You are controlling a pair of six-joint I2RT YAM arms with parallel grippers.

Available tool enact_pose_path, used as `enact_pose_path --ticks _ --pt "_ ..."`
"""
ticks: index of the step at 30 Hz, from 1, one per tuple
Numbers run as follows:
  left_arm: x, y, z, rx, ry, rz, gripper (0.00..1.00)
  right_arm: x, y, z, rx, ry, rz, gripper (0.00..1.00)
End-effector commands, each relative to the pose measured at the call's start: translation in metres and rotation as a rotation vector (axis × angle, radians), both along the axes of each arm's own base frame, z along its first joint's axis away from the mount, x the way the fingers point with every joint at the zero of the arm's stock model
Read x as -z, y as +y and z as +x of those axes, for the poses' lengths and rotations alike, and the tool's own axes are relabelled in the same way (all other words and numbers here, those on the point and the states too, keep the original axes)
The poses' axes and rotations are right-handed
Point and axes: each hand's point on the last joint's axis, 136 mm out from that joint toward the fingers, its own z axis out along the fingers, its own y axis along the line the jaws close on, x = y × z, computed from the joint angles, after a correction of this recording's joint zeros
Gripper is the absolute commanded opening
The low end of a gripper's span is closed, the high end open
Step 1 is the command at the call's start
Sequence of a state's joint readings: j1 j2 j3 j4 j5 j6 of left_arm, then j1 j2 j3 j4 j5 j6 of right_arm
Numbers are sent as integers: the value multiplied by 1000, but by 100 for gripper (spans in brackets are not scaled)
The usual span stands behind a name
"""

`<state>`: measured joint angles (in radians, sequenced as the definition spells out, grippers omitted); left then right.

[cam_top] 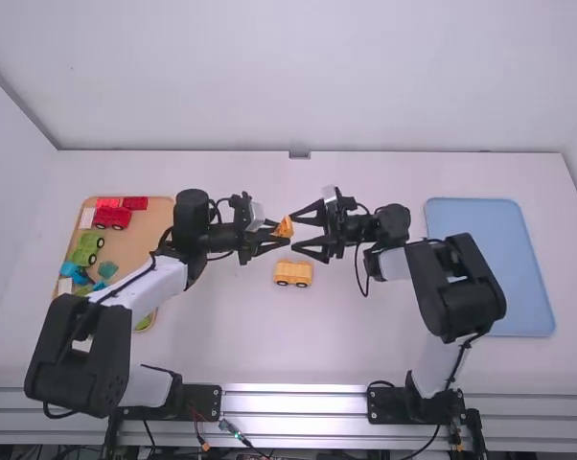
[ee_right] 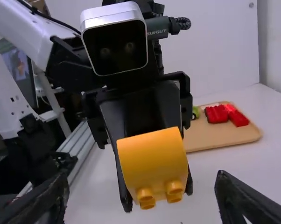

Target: Assemble lego blocks to make yellow taxi

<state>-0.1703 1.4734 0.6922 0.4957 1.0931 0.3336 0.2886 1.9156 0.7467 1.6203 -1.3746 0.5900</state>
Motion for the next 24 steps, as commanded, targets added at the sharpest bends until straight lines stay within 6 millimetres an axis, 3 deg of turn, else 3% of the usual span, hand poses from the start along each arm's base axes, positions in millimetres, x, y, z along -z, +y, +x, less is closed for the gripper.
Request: enact_pose_path --ticks 1,4,11,19,24 --pt "8 -3 -6 41 7 -7 2 -8 6 1 -24 4 3 66" --pt "7 -7 -10 84 -8 -26 2 -10 10 -1 -44 -7 3 56" --pt "10 -7 -6 74 16 -36 2 -10 10 -1 -42 -17 5 45" --pt "1 -8 -3 67 12 -60 2 -9 11 -3 -50 -37 5 43" --pt "0 -8 -2 62 34 -70 2 -8 10 -4 -54 -55 4 34"
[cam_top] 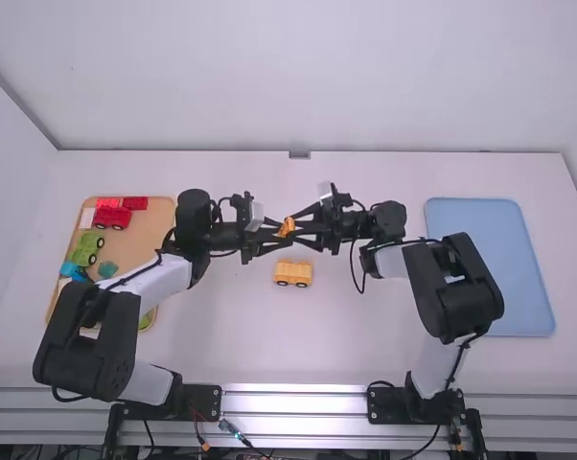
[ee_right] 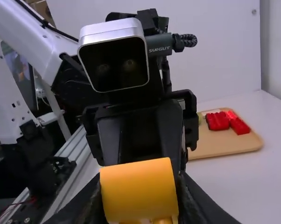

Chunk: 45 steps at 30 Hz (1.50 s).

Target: Assemble lego blocks to make yellow taxi

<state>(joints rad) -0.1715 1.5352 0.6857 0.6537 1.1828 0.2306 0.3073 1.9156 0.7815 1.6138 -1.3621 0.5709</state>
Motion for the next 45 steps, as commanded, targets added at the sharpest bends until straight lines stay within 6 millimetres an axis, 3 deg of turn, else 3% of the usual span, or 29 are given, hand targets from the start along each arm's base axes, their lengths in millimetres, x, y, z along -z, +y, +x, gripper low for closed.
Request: enact_pose_path --ticks 1,8,9,10,12,13,14,18,25,31,38,45 --pt "3 -1 1 -9 16 0 2 1 2 -5 -44 -11 -12 32" --pt "2 1 2 -15 22 -4 5 1 2 -6 -51 -19 -13 20" --pt "2 0 2 -16 23 -4 15 1 2 -6 -50 -20 -13 17" --pt "2 0 2 -15 24 -4 36 1 2 -6 -47 -18 -12 13" --pt "3 -2 2 -13 24 -3 55 1 2 -6 -47 -20 -12 11" --pt "3 -2 2 -16 23 -2 71 1 2 -6 -47 -25 -11 7" --pt "3 -1 2 -17 23 -2 99 1 2 -6 -46 -38 -9 2" --pt "5 3 10 -62 23 9 99 0 1 -1 -24 -40 -2 0" --pt "21 10 28 -193 73 64 99 0 -22 40 163 24 17 0" --pt "40 23 43 -323 133 131 99 40 -52 92 422 156 -67 0" --pt "54 39 57 -457 188 181 99 66 -68 103 568 203 -228 0" --pt "59 53 70 -553 179 214 99 68 -88 107 782 155 -535 0"
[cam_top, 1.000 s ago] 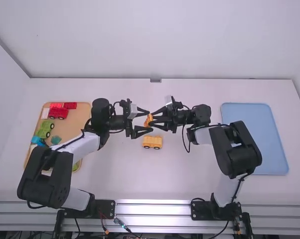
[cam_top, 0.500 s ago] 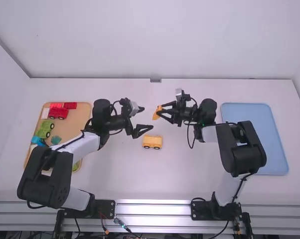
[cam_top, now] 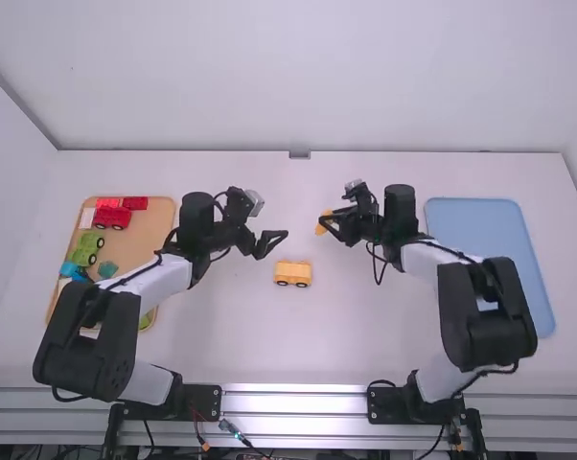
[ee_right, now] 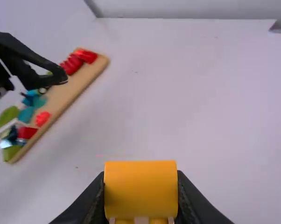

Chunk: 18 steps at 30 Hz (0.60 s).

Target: Assemble lego blocks to make yellow taxi

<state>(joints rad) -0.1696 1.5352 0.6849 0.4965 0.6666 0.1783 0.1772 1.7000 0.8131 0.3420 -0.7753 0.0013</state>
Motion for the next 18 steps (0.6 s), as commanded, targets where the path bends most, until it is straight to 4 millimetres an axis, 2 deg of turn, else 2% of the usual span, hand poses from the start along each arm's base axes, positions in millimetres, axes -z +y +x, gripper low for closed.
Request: enact_pose_path --ticks 1,6,9,14,18 --pt "8 9 6 -57 8 27 99 -32 -13 22 62 -195 -224 0" --pt "8 6 2 23 -85 106 99 -33 -22 12 23 -132 -469 0" --pt "9 5 1 69 -95 163 99 -31 -33 -9 -32 -55 -666 0" --pt "12 7 -2 157 -76 293 99 -21 -44 -30 -93 4 -832 0" --pt "10 0 -26 405 -170 438 99 -4 -50 -50 -190 59 -909 0"
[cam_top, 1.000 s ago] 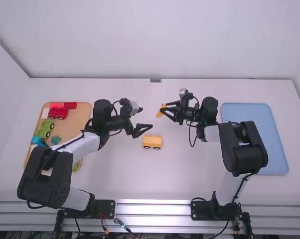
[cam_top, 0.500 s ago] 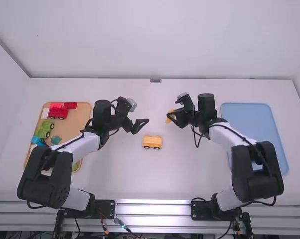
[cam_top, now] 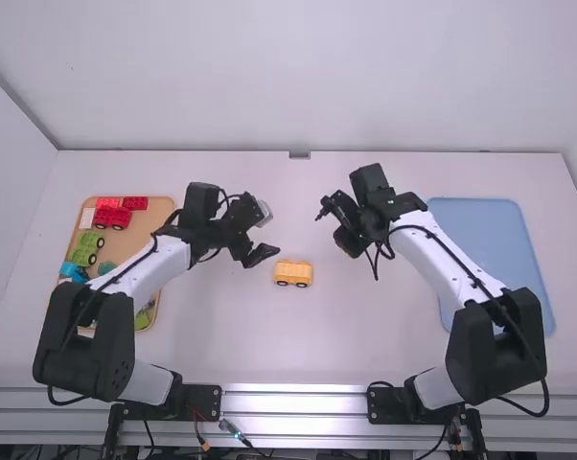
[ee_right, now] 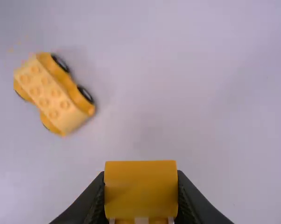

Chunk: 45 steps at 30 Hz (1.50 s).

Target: Assemble lego blocks to make yellow taxi

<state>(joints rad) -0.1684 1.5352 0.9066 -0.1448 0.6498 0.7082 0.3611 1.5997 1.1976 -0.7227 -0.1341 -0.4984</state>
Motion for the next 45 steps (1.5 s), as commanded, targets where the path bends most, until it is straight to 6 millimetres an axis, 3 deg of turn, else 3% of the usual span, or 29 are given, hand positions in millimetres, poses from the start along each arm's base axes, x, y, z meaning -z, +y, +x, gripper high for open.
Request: enact_pose_path --ticks 1,4,7,10,16,21,31,32,33,37,38,39,42,45 --pt "-13 -8 -4 248 -200 90 99 3 -7 2 -64 -11 -84 0" --pt "-16 -9 -10 319 -231 112 99 17 -7 -3 -100 34 -111 0" --pt "-17 -8 -19 412 -282 116 99 46 -11 -13 -191 126 -162 0" --pt "-16 -2 -21 412 -281 99 99 69 -11 -26 -287 205 -210 0" --pt "-21 17 -17 364 -278 21 99 99 -6 -27 -401 222 -306 0" --pt "-29 36 -16 318 -284 -71 99 114 0 -36 -519 246 -340 0" --pt "-29 60 -20 264 -308 -169 99 129 2 -30 -521 239 -357 2" --pt "-26 61 -21 261 -309 -173 99 129 3 -30 -521 236 -356 27" --pt "-24 60 -22 263 -309 -171 99 129 2 -28 -518 233 -356 43" --pt "-16 60 -24 262 -321 -167 99 129 2 -28 -516 234 -355 77" --pt "-16 60 -24 262 -322 -167 99 129 2 -28 -516 234 -355 79" --pt "-15 59 -27 267 -326 -178 99 129 3 -28 -516 233 -354 90" --pt "-16 56 -31 278 -321 -207 99 125 9 -25 -519 224 -325 99" --pt "-13 51 -35 291 -303 -207 99 119 16 -22 -529 210 -268 99"
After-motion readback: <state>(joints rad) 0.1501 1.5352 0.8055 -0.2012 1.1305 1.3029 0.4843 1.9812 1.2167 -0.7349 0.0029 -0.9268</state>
